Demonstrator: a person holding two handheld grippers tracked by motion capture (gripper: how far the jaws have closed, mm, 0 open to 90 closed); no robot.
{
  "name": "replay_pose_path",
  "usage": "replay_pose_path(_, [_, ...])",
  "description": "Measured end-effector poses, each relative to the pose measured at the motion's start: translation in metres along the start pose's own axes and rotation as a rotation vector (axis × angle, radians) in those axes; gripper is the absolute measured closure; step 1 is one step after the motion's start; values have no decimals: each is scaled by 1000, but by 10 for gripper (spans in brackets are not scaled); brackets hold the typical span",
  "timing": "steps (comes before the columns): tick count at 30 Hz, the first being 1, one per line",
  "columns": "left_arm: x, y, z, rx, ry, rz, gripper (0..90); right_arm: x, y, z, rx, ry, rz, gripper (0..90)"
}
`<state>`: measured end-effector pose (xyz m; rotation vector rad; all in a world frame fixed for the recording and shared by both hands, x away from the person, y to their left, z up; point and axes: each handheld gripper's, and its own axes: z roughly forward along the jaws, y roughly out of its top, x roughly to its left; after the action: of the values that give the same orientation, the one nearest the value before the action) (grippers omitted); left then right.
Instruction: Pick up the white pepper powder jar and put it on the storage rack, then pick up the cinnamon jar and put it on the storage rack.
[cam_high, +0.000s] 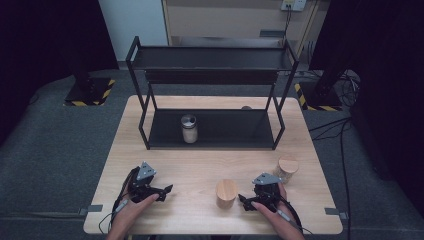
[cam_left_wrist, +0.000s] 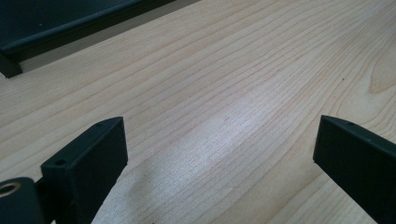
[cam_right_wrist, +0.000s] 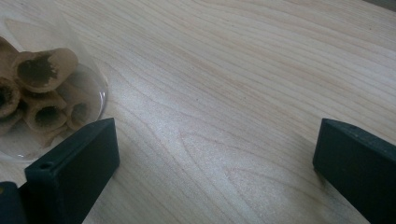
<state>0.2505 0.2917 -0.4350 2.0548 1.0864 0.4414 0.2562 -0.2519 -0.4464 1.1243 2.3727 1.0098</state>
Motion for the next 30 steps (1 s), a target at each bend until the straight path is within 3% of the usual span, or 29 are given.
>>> replay_pose_path(3, [-3,2,1,21,29,2,17,0,0,0,0,0,0,5])
replay_pose_path(15, [-3,0,9,79,73,-17,16,0,0,0,0,0,0,5])
replay_pose_path(30, [-2,-2,12,71,76,-20,0,1,2,0,7,-4,4,4])
